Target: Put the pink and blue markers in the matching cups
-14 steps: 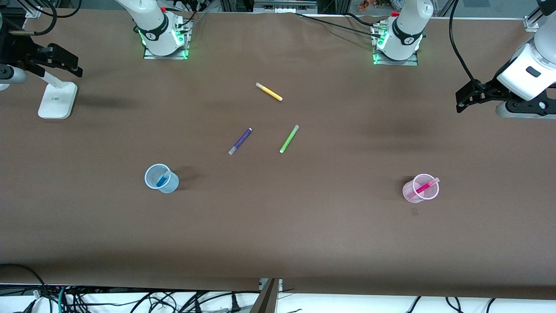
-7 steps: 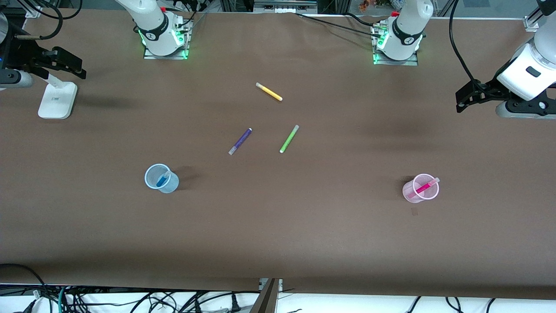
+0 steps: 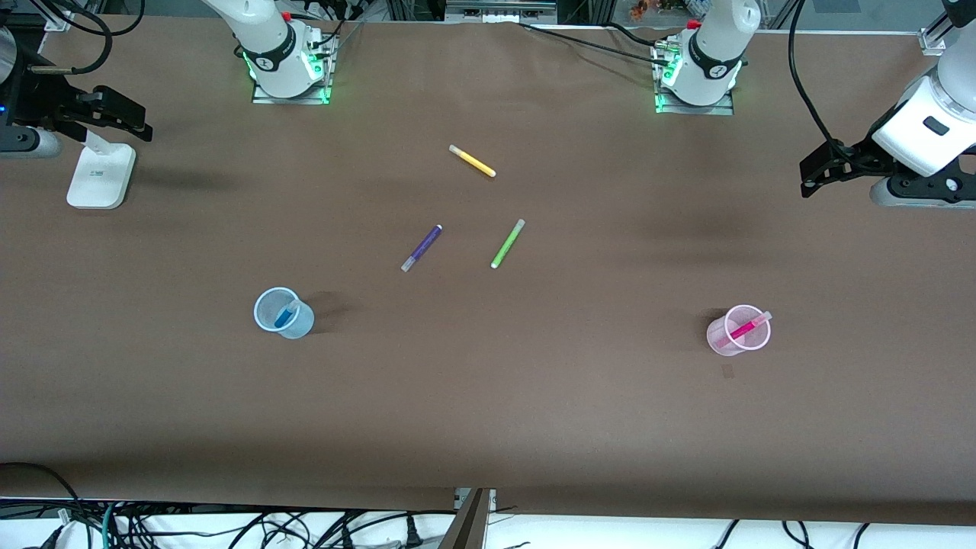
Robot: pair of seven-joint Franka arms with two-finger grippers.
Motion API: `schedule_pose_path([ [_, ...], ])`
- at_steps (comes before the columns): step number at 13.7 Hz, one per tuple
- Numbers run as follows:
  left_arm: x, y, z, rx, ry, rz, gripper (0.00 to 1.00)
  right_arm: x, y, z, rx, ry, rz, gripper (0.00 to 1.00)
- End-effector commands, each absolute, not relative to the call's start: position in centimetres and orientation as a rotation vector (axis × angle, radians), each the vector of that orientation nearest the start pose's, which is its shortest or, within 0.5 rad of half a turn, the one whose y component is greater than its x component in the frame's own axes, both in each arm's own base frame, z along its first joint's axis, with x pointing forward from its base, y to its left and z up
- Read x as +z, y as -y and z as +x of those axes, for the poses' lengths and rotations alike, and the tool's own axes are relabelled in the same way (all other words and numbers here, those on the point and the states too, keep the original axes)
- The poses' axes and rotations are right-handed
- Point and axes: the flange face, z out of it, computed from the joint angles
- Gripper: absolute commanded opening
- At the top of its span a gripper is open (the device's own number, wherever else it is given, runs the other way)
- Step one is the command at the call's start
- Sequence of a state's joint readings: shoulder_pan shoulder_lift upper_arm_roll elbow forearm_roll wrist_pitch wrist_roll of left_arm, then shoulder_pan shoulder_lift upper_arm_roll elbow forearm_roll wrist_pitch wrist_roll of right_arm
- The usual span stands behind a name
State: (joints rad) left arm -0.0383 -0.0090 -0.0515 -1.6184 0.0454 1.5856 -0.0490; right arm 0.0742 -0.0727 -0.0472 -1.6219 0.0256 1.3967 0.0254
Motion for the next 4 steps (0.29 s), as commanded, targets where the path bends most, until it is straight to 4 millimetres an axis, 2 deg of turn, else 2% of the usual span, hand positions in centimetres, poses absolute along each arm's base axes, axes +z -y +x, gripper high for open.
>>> schedule_pose_path([
  [1,61.32,4.38,54.21,0.042,-0.058,-3.107,1.0,63.26,-1.63,51.29,0.242,0.033,-3.11,0.99],
  [4,61.32,4.21,54.22,0.042,-0.053,-3.107,1.0,63.26,-1.63,51.29,0.242,0.033,-3.11,0.99],
])
